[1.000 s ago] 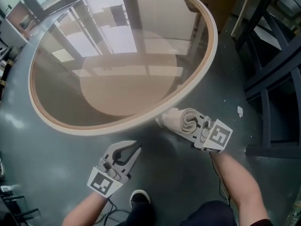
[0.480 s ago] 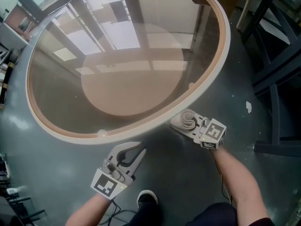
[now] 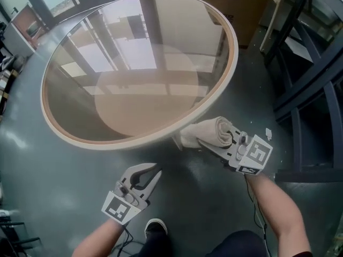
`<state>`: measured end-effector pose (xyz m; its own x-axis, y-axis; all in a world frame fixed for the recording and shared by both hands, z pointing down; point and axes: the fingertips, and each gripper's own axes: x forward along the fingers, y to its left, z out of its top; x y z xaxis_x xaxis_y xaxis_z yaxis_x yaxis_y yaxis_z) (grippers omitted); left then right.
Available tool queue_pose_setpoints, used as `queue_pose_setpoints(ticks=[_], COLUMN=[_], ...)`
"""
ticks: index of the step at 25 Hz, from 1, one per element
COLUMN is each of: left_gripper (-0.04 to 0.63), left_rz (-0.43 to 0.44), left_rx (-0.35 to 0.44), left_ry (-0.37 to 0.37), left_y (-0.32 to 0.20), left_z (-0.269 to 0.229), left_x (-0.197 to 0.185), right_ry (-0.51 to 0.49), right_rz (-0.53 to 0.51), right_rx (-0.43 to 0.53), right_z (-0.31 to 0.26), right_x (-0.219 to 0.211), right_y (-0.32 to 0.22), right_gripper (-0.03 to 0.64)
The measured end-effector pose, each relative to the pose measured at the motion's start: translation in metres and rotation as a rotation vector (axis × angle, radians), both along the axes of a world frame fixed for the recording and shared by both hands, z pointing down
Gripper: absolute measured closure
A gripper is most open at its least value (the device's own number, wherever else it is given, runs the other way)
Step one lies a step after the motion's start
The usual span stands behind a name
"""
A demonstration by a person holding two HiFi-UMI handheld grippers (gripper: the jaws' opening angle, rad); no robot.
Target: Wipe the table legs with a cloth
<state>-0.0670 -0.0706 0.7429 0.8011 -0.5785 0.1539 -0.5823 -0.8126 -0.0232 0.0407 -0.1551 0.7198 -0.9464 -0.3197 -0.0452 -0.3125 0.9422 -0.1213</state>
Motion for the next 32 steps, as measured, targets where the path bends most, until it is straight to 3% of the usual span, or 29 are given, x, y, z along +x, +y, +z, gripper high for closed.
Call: queue_pose_setpoints(ticks=[2, 5, 12, 24, 32], left_gripper=[0.566, 0.566, 0.566, 0.566, 0.566], left_rz=[0.0, 0.027, 0.051, 0.087, 0.072], left_rx=[0.03, 0.07, 0.055, -0.066, -0.098], left_ry=[0.017, 0.02, -0.007, -0.044, -0.037], left_y=[0.003, 0.01, 0.009, -0.002, 0.001], left_z=[-0.015, -0.033, -0.024, 0.045, 0.052], left_x=[0.006, 0.014, 0.016, 0.002, -0.003], right_ry=[-0.062, -0.095, -0.086, 0.052, 0.234], right_rz=[0.013, -0.017, -0.11, -0.056, 0.027], right_rx=[0.095, 0.169, 0.164, -0.103, -0.353], right_z=[-0.052, -0.085, -0.057, 0.108, 0.195], right_x=[0.002, -0.013, -0.032, -0.036, -0.035], right_y=[0.0, 0.004, 0.028, 0.008, 0.007], right_gripper=[0.531, 0.531, 0.531, 0.531, 0.531])
